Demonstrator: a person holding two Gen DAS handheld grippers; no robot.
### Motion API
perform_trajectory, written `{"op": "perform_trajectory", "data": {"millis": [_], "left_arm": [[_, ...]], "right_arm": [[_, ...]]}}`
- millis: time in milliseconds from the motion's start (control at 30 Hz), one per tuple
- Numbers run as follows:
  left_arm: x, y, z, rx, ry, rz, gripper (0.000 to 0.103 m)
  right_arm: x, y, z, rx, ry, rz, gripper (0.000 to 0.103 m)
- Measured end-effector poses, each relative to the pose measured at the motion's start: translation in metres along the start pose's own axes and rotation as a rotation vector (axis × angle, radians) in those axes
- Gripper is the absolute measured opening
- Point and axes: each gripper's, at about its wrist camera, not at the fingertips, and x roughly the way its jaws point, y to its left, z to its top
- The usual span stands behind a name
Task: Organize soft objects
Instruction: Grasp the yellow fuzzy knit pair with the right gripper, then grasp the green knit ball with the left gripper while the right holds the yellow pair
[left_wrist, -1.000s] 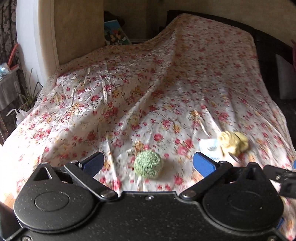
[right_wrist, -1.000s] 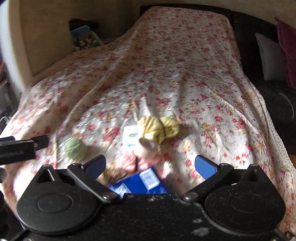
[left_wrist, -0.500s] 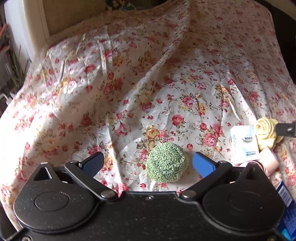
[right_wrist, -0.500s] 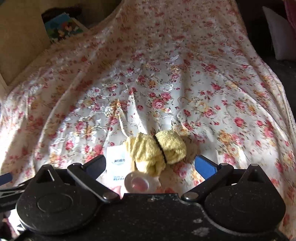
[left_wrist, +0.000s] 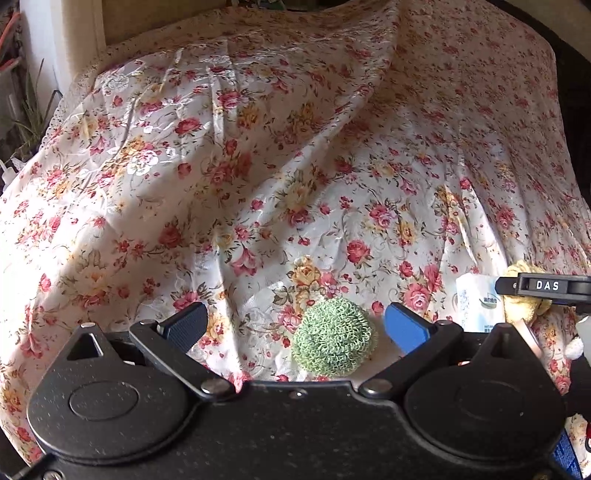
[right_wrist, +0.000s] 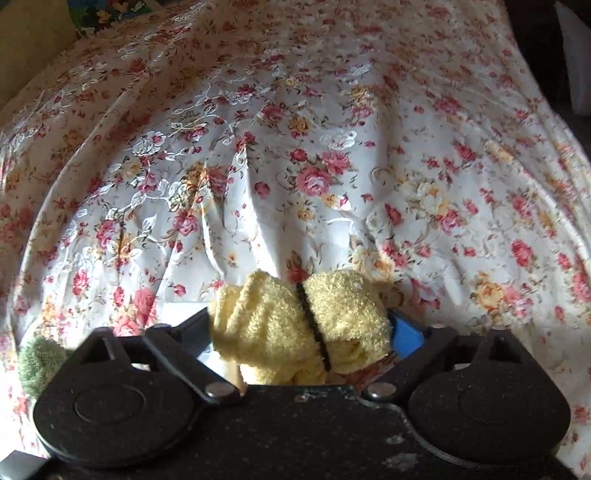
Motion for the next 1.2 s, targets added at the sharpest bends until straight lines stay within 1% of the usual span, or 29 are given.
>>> {"op": "perform_trajectory", "data": {"millis": [33, 67, 167, 300, 433, 533, 633, 733, 767, 900, 967, 1033, 1133, 1200], "left_arm": [[0.001, -0.001, 0.0, 0.003, 0.002, -0.005, 0.099], [0.001, -0.002, 0.0, 0.006, 0.002, -0.008, 0.099], [0.004, -0.005, -0.002, 0.016, 0.0, -0.006, 0.099], [0.011, -0.01, -0.003, 0.024, 0.012, -0.006, 0.099], [0.02, -0.017, -0.006, 0.05, 0.021, 0.009, 0.099], [0.028, -0.02, -0.008, 0.064, 0.032, 0.027, 0.099], [0.034, -0.021, -0.01, 0.062, 0.044, 0.034, 0.099], [0.037, -0.022, -0.012, 0.071, 0.043, 0.049, 0.099], [0.038, -0.023, -0.013, 0.08, 0.042, 0.054, 0.099], [0.042, -0.029, -0.017, 0.119, 0.036, 0.068, 0.099], [0.044, -0.031, -0.018, 0.128, 0.034, 0.08, 0.099], [0.047, -0.033, -0.019, 0.132, 0.039, 0.071, 0.099], [0.051, -0.037, -0.02, 0.15, 0.045, 0.08, 0.099], [0.053, -0.039, -0.022, 0.164, 0.046, 0.077, 0.096]], "right_arm": [[-0.002, -0.002, 0.0, 0.007, -0.001, 0.003, 0.073], [-0.005, -0.002, 0.0, 0.009, -0.003, 0.001, 0.067], [-0.024, -0.004, -0.004, 0.027, -0.028, -0.016, 0.061], [-0.068, -0.006, -0.022, 0.051, -0.096, 0.004, 0.06], [-0.115, -0.004, -0.055, 0.031, -0.165, 0.062, 0.06], [-0.141, -0.004, -0.084, 0.018, -0.191, 0.099, 0.06], [-0.16, -0.004, -0.114, 0.02, -0.234, 0.119, 0.06], [-0.169, -0.002, -0.14, 0.011, -0.328, 0.099, 0.061], [-0.17, -0.001, -0.146, 0.002, -0.347, 0.094, 0.061], [-0.169, 0.003, -0.153, -0.048, -0.344, 0.126, 0.061], [-0.169, 0.002, -0.156, -0.05, -0.329, 0.166, 0.061], [-0.168, 0.004, -0.16, -0.05, -0.302, 0.198, 0.061], [-0.163, 0.011, -0.163, -0.073, -0.274, 0.201, 0.061], [-0.162, 0.013, -0.165, -0.081, -0.251, 0.216, 0.061]]}}
